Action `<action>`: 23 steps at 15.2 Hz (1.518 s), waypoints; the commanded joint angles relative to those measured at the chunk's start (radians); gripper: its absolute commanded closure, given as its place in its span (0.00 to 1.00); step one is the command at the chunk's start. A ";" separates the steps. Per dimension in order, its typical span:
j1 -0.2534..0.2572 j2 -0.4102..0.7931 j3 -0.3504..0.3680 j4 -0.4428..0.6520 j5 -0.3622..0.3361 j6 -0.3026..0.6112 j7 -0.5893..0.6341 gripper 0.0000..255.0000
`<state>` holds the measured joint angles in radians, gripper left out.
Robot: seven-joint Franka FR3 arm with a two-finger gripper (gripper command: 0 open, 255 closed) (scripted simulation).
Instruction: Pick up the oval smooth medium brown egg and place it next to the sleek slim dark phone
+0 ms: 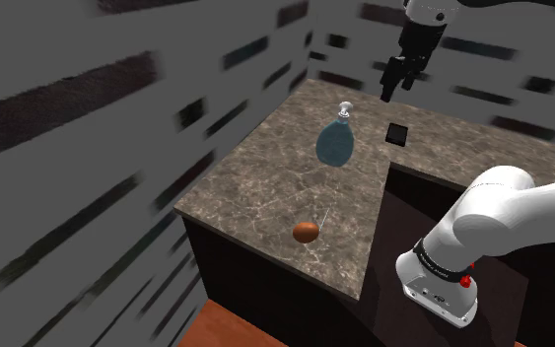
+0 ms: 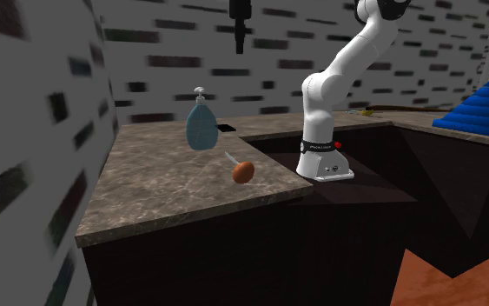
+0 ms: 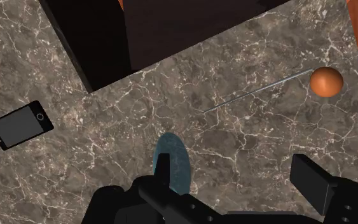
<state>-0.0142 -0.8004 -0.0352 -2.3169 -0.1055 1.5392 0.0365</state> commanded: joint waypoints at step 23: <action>0.221 0.100 0.348 -0.495 0.229 0.619 0.277 0.00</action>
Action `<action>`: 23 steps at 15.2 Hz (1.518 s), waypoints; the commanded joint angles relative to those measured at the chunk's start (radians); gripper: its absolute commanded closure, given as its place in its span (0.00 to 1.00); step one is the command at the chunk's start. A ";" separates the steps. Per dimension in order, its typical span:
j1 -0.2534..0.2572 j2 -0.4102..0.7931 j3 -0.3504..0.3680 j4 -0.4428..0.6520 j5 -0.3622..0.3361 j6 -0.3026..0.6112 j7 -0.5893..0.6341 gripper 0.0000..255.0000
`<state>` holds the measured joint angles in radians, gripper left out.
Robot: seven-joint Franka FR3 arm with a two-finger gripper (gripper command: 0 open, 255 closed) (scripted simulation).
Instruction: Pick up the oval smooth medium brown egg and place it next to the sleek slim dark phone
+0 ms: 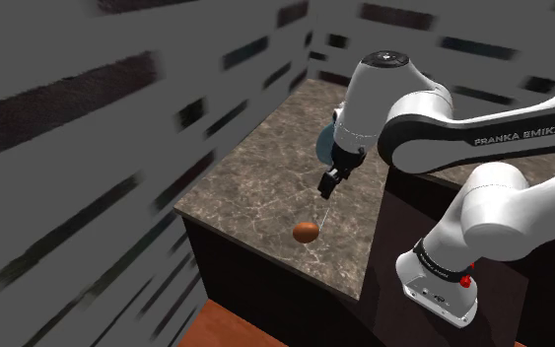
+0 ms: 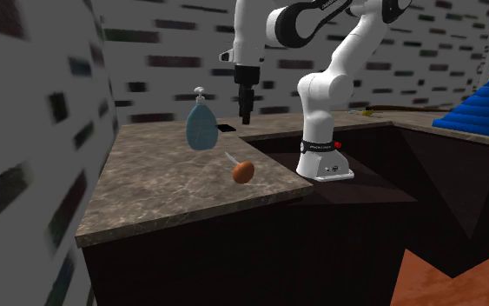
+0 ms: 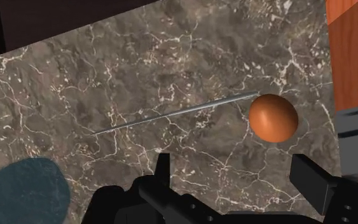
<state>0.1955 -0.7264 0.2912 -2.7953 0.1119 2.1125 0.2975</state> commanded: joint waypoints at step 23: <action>-0.018 0.444 0.256 -0.065 -0.038 0.519 0.218 0.00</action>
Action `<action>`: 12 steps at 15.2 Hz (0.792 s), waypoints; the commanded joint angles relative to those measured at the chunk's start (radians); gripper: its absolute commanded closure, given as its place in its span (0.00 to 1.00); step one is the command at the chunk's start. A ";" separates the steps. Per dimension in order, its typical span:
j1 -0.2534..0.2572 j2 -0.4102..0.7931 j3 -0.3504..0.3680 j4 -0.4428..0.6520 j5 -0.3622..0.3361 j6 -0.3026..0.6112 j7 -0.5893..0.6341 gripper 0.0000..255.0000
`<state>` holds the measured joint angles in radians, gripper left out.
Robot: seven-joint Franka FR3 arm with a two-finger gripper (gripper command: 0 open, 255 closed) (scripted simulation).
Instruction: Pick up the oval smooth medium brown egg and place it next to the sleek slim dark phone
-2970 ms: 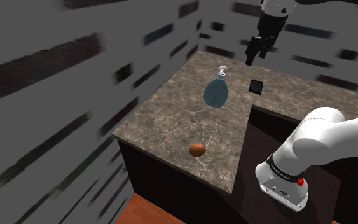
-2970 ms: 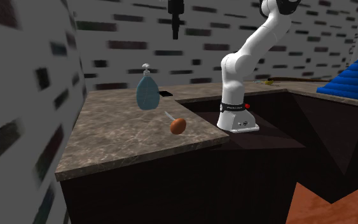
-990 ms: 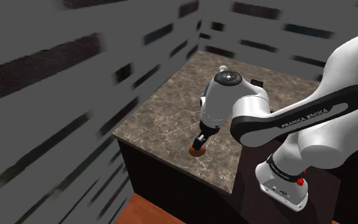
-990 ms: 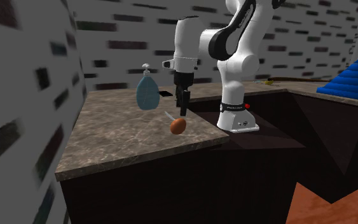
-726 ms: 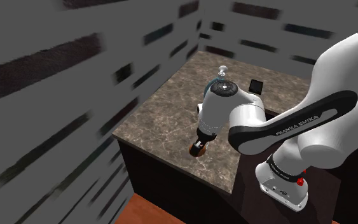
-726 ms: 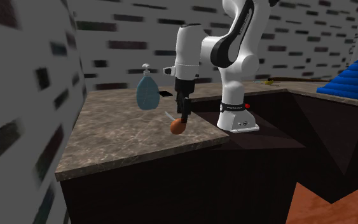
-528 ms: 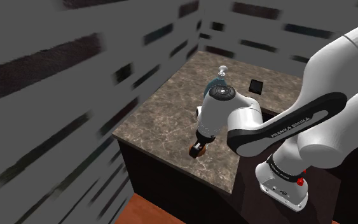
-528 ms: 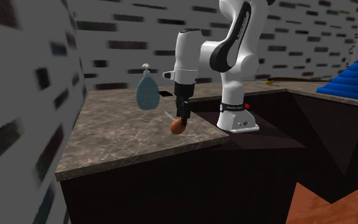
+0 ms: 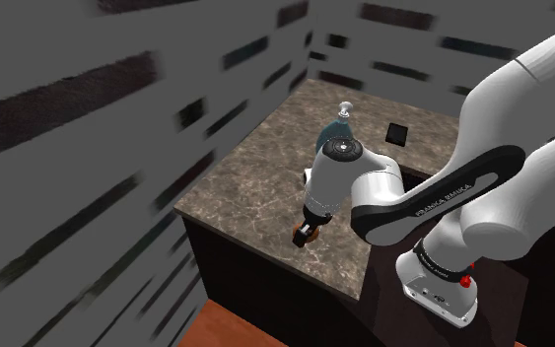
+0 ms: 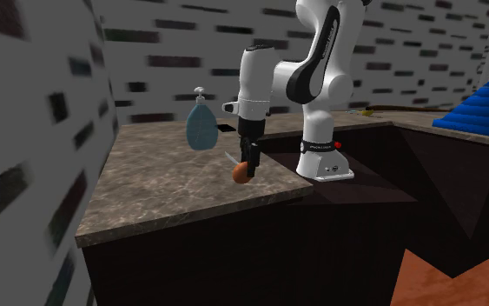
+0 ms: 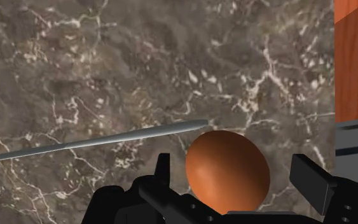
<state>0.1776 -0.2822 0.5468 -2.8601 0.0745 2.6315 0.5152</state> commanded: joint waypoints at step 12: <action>0.009 -0.018 -0.007 0.002 0.012 -0.020 -0.010 1.00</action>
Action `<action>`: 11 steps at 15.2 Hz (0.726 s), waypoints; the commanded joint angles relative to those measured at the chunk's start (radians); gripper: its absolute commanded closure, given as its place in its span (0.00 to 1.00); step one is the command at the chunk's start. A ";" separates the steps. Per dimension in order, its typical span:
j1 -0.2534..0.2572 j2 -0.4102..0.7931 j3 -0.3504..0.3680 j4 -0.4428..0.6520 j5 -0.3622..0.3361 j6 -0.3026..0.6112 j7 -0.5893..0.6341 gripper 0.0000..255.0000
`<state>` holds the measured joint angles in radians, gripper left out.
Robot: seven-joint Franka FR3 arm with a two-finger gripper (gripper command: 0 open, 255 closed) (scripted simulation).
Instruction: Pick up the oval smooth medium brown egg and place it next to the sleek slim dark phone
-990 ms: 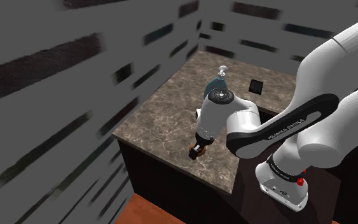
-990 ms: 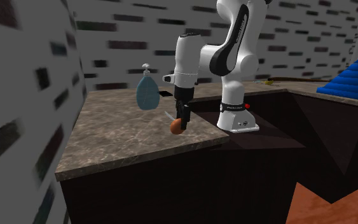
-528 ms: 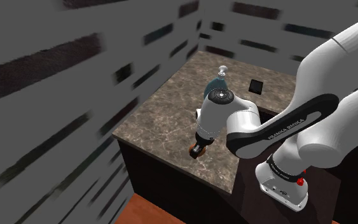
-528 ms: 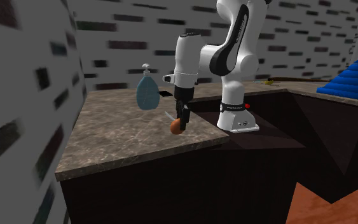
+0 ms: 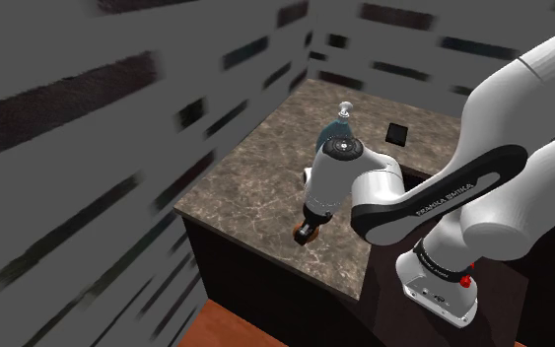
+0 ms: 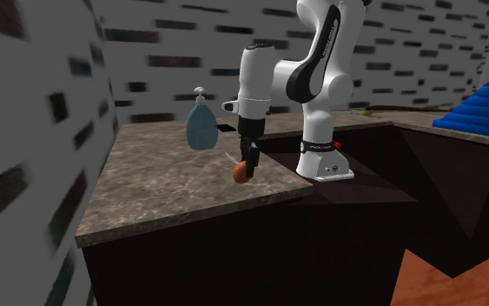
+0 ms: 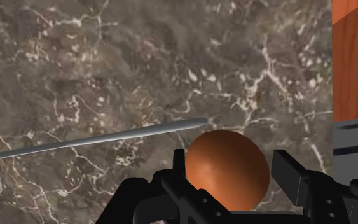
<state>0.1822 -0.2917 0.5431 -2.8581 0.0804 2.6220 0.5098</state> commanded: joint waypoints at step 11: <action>0.063 -0.182 -0.069 0.047 0.069 -0.226 -0.072 1.00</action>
<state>0.2407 -0.4589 0.4784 -2.8178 0.1460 2.4185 0.4413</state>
